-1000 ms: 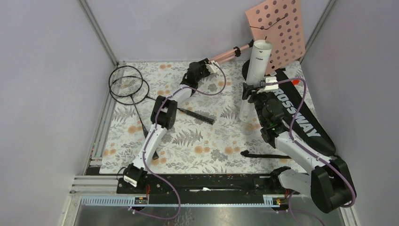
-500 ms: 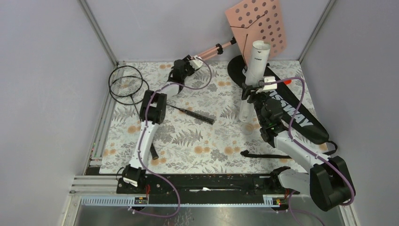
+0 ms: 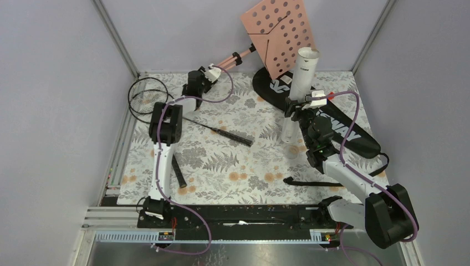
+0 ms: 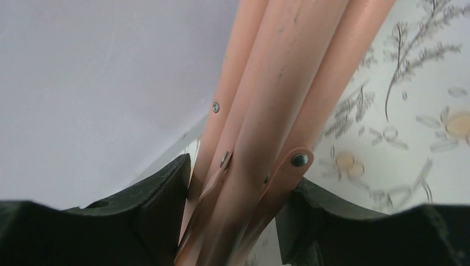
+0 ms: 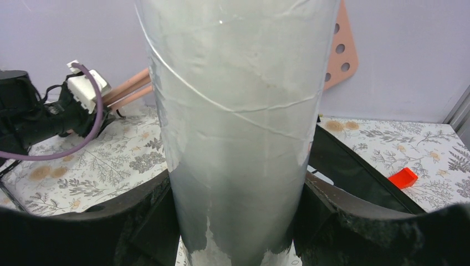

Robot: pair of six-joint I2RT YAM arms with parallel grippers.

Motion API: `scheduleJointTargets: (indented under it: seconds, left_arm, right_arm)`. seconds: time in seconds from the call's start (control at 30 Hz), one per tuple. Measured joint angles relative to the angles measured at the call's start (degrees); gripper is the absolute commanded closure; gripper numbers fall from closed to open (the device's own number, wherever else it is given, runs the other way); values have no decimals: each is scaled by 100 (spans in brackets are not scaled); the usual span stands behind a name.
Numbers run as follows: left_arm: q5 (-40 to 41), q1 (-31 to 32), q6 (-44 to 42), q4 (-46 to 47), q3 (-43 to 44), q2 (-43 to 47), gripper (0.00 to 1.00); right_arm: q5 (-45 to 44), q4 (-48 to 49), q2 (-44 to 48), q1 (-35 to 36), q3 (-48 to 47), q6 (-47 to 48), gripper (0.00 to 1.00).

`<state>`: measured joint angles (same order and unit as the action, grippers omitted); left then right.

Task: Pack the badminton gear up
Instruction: Adjust the distractor at the center of the board.

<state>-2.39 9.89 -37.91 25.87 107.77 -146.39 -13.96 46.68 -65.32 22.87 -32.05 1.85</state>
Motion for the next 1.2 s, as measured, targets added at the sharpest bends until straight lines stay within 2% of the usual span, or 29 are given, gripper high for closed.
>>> scheduleJointTargets:
  seconds: [0.27, 0.4, 0.57, 0.87, 0.97, 1.07, 1.2]
  left_arm:
    - [-107, -153, 144, 166, -2317, 1714, 83]
    - [-221, -42, 334, -35, -2833, 2286, 83]
    - [551, 732, 634, -308, -2852, 2420, 83]
    - [2109, 3182, 2269, -1346, -2116, 2420, 83]
    - [2387, 3790, 2809, -1770, -1657, 2352, 83]
    - [2435, 4006, 3309, -1862, -1469, 2321, 80]
    - [2352, 3943, 3744, -1961, -1482, 2269, 73]
  right_arm:
    - [11, 42, 2, 0, 0, -48, 48]
    - [15, 46, 66, 0, 2, -85, 49]
    - [17, 50, 363, 0, 33, -199, 49]
    - [103, 9, 997, 0, 142, -474, 49]
    - [92, -17, 1266, -2, 227, -485, 49]
    - [4, -55, 1478, -57, 245, -490, 49]
    - [0, -72, 1561, -52, 258, -485, 48]
